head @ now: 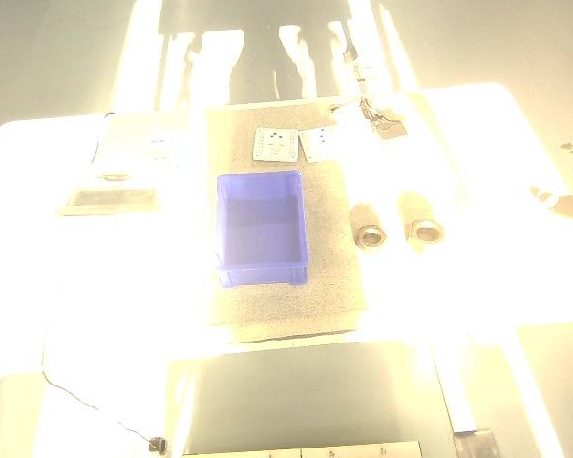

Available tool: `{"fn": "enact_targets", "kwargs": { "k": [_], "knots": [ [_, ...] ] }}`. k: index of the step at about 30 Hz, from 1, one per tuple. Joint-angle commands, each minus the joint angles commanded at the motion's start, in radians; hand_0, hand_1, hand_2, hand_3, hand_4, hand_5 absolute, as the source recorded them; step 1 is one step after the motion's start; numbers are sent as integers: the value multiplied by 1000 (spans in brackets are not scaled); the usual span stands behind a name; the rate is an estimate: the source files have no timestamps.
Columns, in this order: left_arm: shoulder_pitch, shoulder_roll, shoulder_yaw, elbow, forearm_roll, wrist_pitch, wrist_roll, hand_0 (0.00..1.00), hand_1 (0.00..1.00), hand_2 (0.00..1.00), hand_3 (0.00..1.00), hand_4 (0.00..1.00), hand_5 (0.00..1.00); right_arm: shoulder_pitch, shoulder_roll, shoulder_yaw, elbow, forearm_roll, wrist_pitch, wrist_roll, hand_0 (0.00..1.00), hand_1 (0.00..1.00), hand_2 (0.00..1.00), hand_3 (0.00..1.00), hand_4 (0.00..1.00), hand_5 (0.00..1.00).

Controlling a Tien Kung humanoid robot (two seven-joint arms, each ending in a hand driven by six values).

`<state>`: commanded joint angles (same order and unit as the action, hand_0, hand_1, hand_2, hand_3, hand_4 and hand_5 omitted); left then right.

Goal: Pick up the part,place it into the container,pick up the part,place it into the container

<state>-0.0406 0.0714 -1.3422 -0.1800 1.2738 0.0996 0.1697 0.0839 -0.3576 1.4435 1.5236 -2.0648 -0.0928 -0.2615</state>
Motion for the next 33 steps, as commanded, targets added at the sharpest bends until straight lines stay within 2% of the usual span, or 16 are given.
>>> {"fn": "enact_targets", "kwargs": {
  "k": [1, 7, 8, 12, 13, 18, 19, 27, 33],
  "knots": [
    [0, -1, -1, 0, 1, -1, 1, 684, 610, 570, 634, 645, 562, 4, -1, -5, -1, -1, 2, -3, 998, 912, 907, 889, 899, 367],
    [1, -6, -4, 0, 11, -12, 12, 684, 610, 570, 634, 645, 562, 33, 2, -46, -24, -11, 26, -31, 998, 912, 907, 889, 899, 367],
    [3, -6, -2, 0, 7, -12, 12, 687, 615, 585, 644, 648, 569, 38, 2, -52, -27, -15, 31, -38, 998, 929, 922, 903, 947, 442],
    [13, -9, 5, 0, -14, -9, 8, 687, 615, 585, 644, 648, 569, 76, -3, -99, -43, -29, 46, -64, 998, 929, 922, 903, 947, 442],
    [14, -12, 3, 0, -6, -10, 10, 687, 616, 588, 647, 652, 575, 110, -4, -134, -56, -33, 53, -73, 996, 859, 919, 919, 942, 434],
    [13, -17, -7, 0, 28, -15, 21, 687, 616, 588, 647, 652, 575, 177, 5, -206, -79, -29, 68, -88, 996, 859, 919, 919, 942, 434],
    [12, -18, -11, 0, 37, -17, 24, 691, 620, 595, 653, 651, 587, 189, 7, -227, -83, -23, 74, -92, 972, 801, 909, 921, 946, 431],
    [13, -20, -18, 0, 51, -19, 32, 695, 626, 603, 658, 659, 596, 213, 0, -344, -86, 65, 110, -119, 969, 771, 899, 917, 948, 432],
    [12, -18, -22, 0, 54, -19, 31, 695, 625, 604, 663, 669, 605, 226, 0, -402, -104, 79, 133, -131, 975, 751, 893, 915, 962, 461]
  ]
}}
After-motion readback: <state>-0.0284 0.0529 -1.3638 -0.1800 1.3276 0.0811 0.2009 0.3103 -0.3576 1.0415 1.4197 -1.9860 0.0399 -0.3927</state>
